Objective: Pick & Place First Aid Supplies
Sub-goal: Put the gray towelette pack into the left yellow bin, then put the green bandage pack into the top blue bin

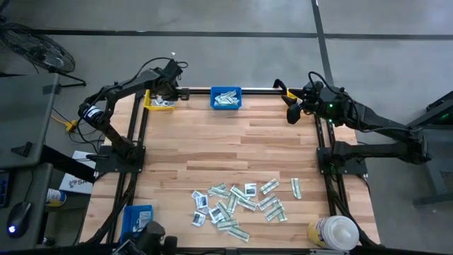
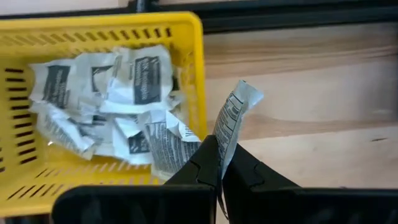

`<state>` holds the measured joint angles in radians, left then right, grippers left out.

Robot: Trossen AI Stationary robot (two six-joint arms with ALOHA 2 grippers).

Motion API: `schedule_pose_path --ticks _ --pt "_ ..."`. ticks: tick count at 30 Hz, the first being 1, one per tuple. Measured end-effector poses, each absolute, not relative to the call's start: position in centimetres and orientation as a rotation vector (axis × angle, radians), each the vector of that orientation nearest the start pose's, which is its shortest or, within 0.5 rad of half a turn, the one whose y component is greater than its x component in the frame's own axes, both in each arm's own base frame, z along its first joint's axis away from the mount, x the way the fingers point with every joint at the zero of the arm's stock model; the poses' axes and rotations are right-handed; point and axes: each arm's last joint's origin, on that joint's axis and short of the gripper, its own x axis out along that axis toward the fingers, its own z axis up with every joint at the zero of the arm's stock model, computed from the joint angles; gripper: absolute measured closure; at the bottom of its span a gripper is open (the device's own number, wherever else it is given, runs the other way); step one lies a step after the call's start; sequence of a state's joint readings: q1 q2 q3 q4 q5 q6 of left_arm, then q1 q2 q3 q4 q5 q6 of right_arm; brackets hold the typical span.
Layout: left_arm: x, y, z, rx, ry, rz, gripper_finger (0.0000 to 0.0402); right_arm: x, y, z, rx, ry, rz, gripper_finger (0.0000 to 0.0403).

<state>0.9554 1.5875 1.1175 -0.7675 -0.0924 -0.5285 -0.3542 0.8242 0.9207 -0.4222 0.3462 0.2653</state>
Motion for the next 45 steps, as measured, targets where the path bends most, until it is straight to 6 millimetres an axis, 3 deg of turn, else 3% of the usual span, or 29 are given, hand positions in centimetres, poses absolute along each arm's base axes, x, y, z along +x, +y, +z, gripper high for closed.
schedule_pose_path --ticks 5,15,23,31,45 --pt "17.1 24.7 22.2 -0.952 0.954 1.228 0.0401 15.5 -6.8 35.0 0.252 0.238 -0.739 0.0202" --pt "17.0 25.2 25.7 -0.817 1.011 1.31 0.0401 15.4 -6.8 35.0 0.245 0.237 -0.759 0.0202" --pt "16.2 24.6 24.4 -0.781 1.121 1.381 0.0401 15.4 -6.8 34.9 0.245 0.245 -0.759 0.0202" --pt "14.1 24.8 23.0 -0.888 1.155 1.468 0.0398 15.4 -6.8 34.9 0.249 0.246 -0.753 0.0202" --pt "14.2 25.1 23.1 -0.925 1.111 1.445 0.0259 15.4 -6.8 34.7 0.27 0.262 -0.752 0.0202"
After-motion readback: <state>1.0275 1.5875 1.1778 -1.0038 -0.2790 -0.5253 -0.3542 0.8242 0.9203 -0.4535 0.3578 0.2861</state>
